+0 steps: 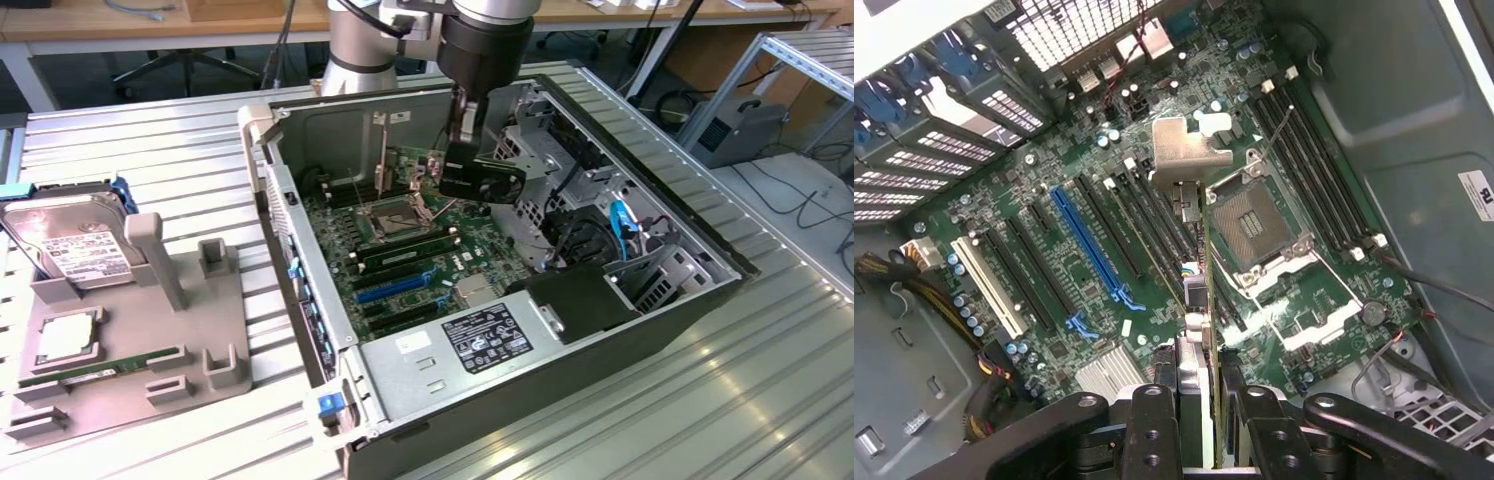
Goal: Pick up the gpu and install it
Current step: 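Insert the gpu into the slot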
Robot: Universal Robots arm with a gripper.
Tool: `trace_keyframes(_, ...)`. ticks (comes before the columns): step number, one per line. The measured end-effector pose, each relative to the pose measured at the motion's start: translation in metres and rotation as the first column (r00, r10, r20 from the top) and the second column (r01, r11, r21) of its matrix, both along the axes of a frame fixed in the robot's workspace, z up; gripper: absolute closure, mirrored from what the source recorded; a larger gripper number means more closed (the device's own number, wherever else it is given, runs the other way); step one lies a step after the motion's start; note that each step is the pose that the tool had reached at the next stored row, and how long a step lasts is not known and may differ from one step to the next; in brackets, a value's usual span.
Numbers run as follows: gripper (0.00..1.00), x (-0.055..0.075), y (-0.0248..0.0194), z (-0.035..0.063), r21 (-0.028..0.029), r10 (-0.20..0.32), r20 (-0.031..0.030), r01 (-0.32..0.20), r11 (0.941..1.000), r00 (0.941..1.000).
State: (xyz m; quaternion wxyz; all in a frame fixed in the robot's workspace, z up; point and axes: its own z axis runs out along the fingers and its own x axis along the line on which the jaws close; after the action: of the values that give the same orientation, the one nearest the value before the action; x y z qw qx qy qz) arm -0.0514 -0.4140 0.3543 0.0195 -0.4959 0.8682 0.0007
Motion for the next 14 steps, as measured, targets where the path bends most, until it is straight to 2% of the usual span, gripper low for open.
trace_keyframes(14, 0.72, 0.0, 0.0, -0.0001, 0.0, 0.027, 0.0, -0.027, 0.9996, 0.9996)
